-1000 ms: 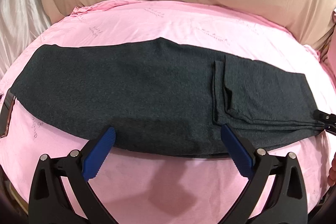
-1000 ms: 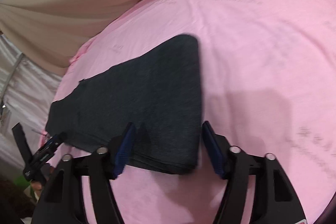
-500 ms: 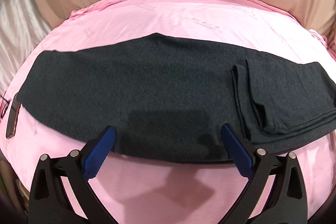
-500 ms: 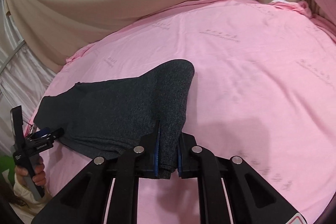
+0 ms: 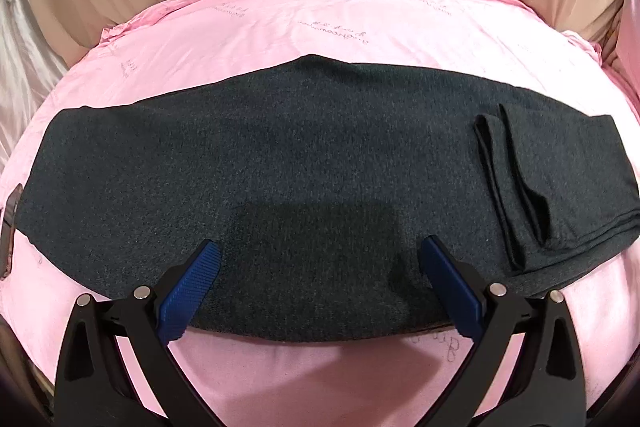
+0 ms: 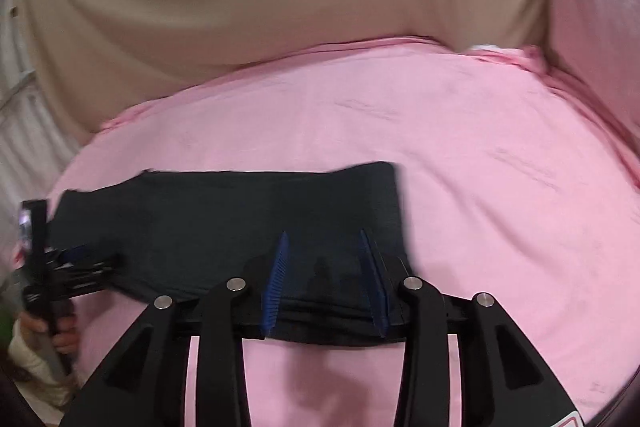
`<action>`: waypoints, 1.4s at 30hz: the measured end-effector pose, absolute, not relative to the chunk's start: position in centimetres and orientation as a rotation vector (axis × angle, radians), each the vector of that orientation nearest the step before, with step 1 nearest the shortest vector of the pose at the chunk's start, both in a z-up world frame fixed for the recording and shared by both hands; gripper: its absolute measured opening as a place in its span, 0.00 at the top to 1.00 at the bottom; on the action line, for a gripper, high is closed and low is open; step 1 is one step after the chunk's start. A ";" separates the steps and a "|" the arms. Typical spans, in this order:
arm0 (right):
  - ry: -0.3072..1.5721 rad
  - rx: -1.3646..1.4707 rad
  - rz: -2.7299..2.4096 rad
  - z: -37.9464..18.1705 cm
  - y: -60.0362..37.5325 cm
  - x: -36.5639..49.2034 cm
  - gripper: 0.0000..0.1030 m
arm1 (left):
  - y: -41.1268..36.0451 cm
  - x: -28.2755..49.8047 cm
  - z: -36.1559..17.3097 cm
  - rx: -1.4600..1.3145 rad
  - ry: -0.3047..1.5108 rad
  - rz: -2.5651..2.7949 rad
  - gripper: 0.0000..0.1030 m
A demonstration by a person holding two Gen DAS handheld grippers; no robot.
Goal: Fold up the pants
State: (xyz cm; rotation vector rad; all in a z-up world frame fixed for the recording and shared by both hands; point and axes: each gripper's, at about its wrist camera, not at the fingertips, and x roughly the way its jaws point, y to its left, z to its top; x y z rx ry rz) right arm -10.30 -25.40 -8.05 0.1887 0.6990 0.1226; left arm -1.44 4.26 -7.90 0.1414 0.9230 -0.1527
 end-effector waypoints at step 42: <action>0.862 -0.035 0.320 -13.0 -12.1 -0.3 0.85 | 25.8 1.1 -4.7 -0.278 0.849 0.144 0.05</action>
